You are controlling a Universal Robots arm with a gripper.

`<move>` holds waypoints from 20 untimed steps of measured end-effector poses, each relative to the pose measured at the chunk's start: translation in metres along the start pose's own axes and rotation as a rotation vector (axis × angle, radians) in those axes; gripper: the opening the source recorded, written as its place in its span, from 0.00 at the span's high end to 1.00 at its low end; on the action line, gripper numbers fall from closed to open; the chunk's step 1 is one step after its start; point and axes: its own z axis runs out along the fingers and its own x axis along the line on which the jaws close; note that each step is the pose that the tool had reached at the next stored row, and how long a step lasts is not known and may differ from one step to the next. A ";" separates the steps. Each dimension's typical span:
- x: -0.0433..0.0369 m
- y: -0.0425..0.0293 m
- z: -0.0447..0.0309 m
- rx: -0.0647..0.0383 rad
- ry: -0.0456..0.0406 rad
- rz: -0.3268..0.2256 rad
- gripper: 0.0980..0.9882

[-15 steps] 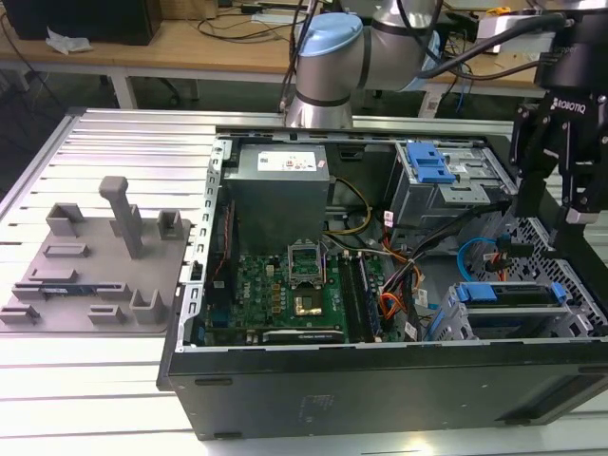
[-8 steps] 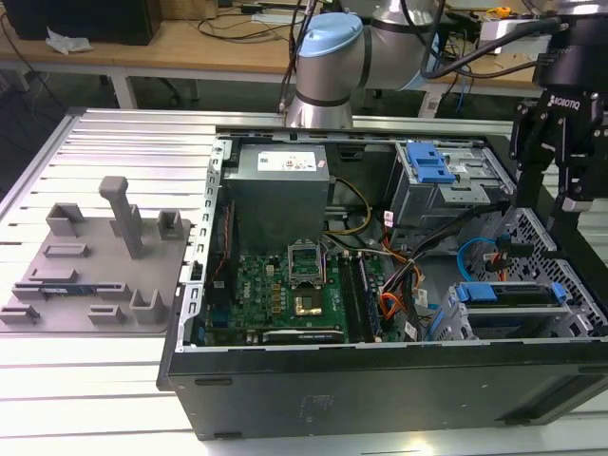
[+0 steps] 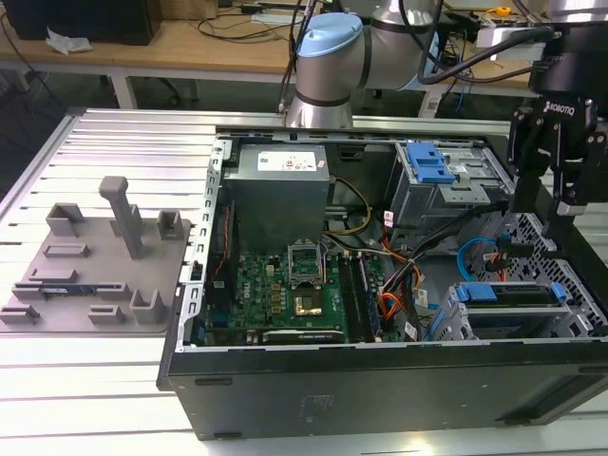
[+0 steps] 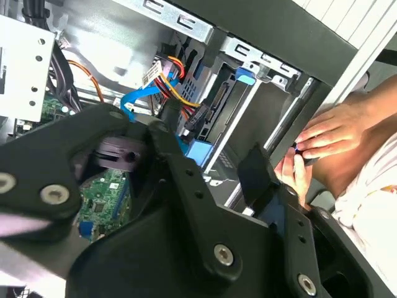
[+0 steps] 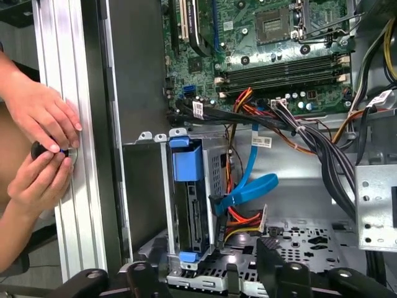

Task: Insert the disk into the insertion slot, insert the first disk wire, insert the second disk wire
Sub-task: 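Insert the first disk wire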

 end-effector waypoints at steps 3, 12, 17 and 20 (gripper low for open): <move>-0.0009 0.0019 0.0025 0.001 0.0002 0.000 0.51; -0.0034 0.0074 0.0159 0.036 -0.0020 0.015 0.58; -0.0050 0.0092 0.0206 0.041 -0.0019 0.026 0.58; -0.0060 0.0103 0.0234 0.040 -0.0015 0.030 0.58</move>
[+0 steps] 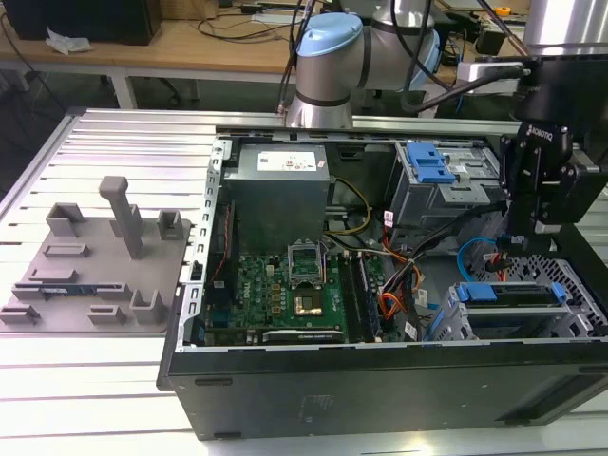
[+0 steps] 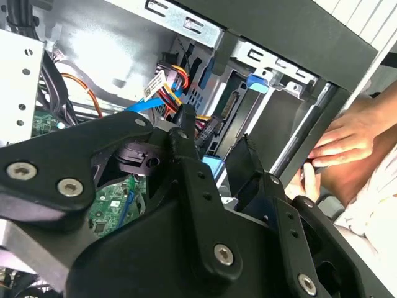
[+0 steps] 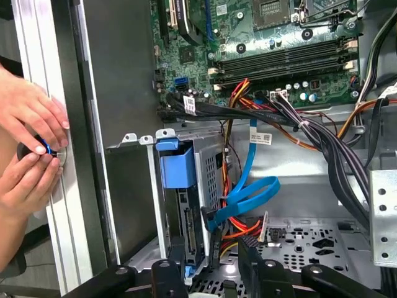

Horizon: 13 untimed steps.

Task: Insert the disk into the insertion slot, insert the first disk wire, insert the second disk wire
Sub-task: 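Insert the first disk wire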

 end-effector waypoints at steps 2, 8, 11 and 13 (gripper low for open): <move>-0.0013 0.0005 0.0035 -0.001 0.0003 0.003 0.58; -0.0041 0.0010 0.0061 0.000 0.0013 0.006 0.58; -0.0067 0.0013 0.0063 0.000 0.0031 0.006 0.68; -0.0085 0.0015 0.0059 0.000 0.0069 0.006 0.68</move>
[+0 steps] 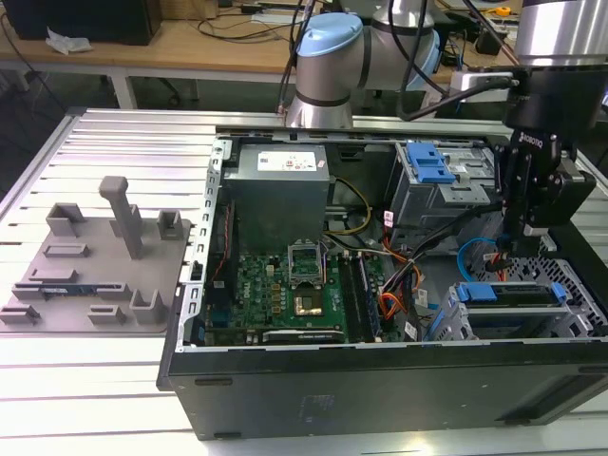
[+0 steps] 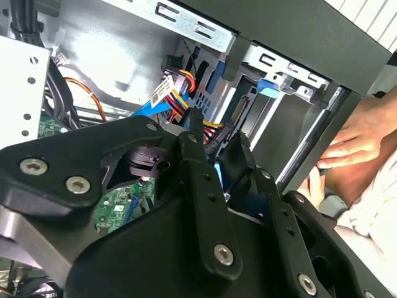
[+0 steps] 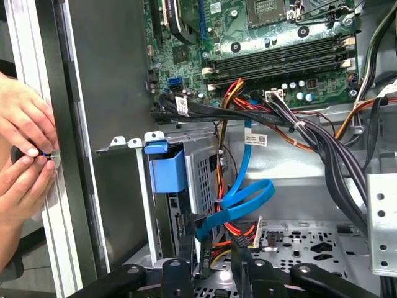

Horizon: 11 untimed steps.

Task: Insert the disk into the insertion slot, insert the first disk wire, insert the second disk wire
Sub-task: 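Insert the first disk wire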

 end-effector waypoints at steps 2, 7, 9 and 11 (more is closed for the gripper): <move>-0.0023 0.0001 -0.0009 0.001 0.0077 -0.001 0.68; -0.0045 0.0002 -0.0004 0.003 0.0209 -0.002 0.68; -0.0049 -0.0002 0.0001 0.003 0.0247 -0.003 0.68; -0.0053 -0.0003 0.0004 0.004 0.0288 -0.003 0.68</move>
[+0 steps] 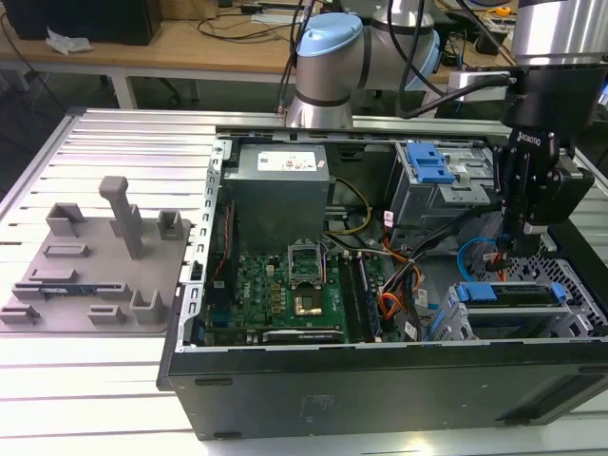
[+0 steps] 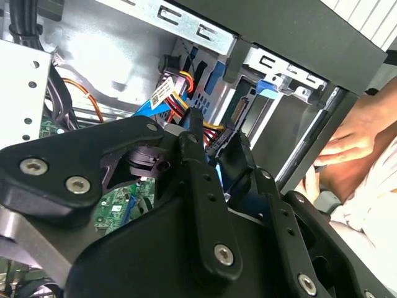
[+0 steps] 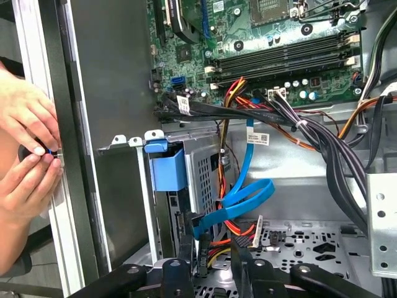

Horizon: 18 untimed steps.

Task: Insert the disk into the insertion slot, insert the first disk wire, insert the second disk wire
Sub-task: 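Insert the first disk wire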

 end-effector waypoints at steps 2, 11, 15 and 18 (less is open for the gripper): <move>-0.0003 0.0000 0.0001 0.001 0.0057 0.000 0.68; -0.0013 -0.0002 -0.0003 0.002 0.0130 -0.001 0.91; -0.0014 -0.0002 -0.0001 0.002 0.0148 -0.001 0.93; -0.0014 -0.0002 -0.0001 0.002 0.0148 -0.001 0.93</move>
